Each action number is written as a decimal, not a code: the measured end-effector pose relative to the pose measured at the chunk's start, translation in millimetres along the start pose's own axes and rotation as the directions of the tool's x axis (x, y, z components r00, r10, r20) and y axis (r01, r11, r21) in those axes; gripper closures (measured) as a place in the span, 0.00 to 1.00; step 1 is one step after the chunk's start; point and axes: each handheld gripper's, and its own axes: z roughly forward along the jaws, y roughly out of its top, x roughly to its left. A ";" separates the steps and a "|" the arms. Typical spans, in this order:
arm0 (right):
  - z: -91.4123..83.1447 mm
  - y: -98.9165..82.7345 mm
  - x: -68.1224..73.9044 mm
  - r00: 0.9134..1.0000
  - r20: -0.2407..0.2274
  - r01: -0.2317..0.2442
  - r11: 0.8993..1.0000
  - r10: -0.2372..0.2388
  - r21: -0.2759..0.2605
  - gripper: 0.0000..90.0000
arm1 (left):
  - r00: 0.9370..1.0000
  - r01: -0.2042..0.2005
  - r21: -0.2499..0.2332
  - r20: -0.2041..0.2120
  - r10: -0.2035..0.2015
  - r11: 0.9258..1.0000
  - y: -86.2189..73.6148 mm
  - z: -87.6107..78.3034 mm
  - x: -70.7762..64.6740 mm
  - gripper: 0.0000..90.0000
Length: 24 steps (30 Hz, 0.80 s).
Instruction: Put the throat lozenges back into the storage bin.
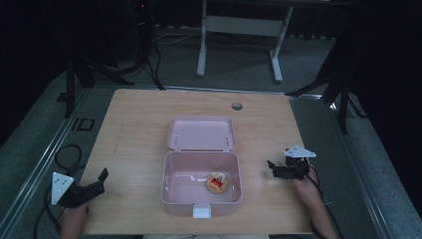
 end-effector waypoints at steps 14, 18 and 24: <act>-21.4 -22.6 -22.8 0.955 0.170 -0.230 0.969 0.243 -0.095 0.12 | 1.000 -0.004 0.002 0.000 0.004 1.000 0.0 0.0 -0.2 0.00; -22.5 -26.9 -27.7 0.937 0.205 -0.263 0.958 0.281 -0.111 0.12 | 1.000 -0.003 0.003 0.001 0.003 1.000 0.1 0.2 -0.2 0.00; -17.2 -29.9 -29.8 0.908 0.267 -0.310 0.946 0.323 -0.093 0.12 | 1.000 -0.002 0.003 0.000 0.002 1.000 0.1 0.2 -0.1 0.00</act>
